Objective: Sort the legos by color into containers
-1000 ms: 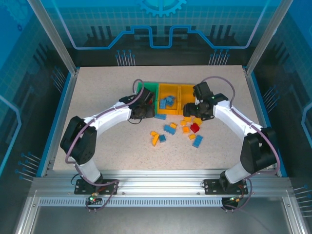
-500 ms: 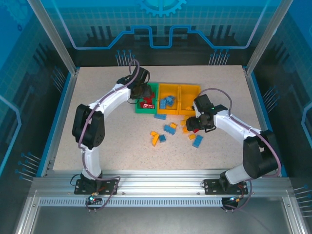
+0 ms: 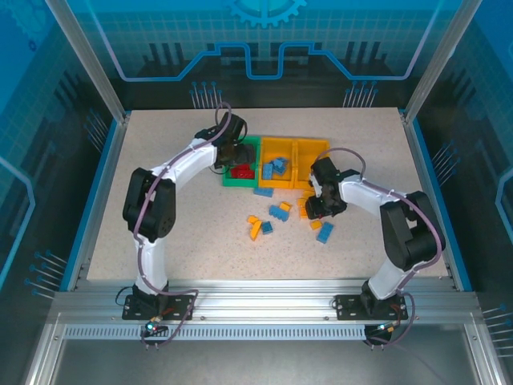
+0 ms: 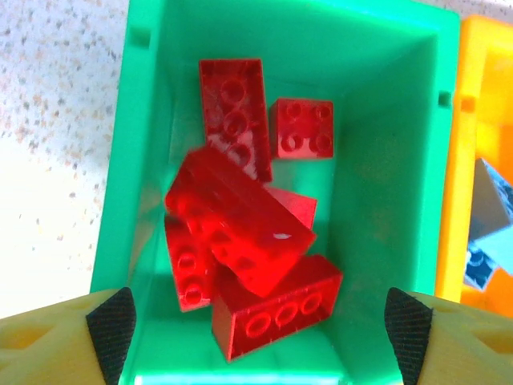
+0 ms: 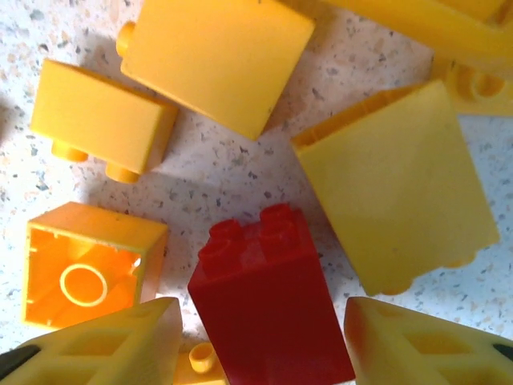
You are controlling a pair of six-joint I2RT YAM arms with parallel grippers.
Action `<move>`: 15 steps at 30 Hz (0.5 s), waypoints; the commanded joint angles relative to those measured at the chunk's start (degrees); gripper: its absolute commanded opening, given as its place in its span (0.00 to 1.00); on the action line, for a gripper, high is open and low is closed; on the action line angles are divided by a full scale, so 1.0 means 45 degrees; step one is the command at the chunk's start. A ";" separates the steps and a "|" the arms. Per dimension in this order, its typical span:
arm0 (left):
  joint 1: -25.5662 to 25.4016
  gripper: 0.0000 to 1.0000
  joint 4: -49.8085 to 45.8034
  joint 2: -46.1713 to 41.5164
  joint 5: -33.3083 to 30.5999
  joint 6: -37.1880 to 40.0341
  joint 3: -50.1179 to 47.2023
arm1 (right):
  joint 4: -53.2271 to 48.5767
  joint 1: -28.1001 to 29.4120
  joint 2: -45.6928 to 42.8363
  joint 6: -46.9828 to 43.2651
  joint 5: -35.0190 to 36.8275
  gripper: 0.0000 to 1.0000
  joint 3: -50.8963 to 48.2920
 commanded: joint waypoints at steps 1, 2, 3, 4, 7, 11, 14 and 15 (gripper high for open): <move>-0.0126 0.86 0.0191 -0.1287 0.0311 -0.0058 -0.0747 | -0.0111 0.0071 0.0217 -0.0512 0.0150 0.55 0.0448; -0.0131 0.86 0.0239 -0.1481 0.0315 -0.0113 -0.0978 | -0.0131 0.0071 0.0283 -0.0596 0.0169 0.54 0.0509; -0.0133 0.88 0.0286 -0.1638 0.0326 -0.0099 -0.1130 | -0.0169 0.0066 0.0332 -0.0638 0.0221 0.53 0.0539; -0.0129 0.90 0.0280 -0.1810 0.0334 -0.0107 -0.1330 | -0.0221 0.0071 0.0406 -0.0691 0.0268 0.51 0.0603; -0.0128 0.99 0.0307 -0.2272 0.0348 -0.0171 -0.1919 | -0.0379 0.0070 0.0568 -0.0655 0.0321 0.45 0.0693; -0.0175 0.99 0.0798 -0.3208 0.0459 -0.0456 -0.3039 | -0.0698 0.0063 0.0351 -0.0501 0.0109 0.32 0.0732; -0.0255 0.99 0.1072 -0.3841 0.0428 -0.0643 -0.3809 | -0.1068 0.0061 -0.0216 -0.0374 -0.0066 0.28 0.0906; -0.0295 0.99 0.1164 -0.4046 0.0394 -0.0683 -0.4092 | -0.1211 0.0079 -0.0500 -0.0291 -0.0199 0.28 0.1032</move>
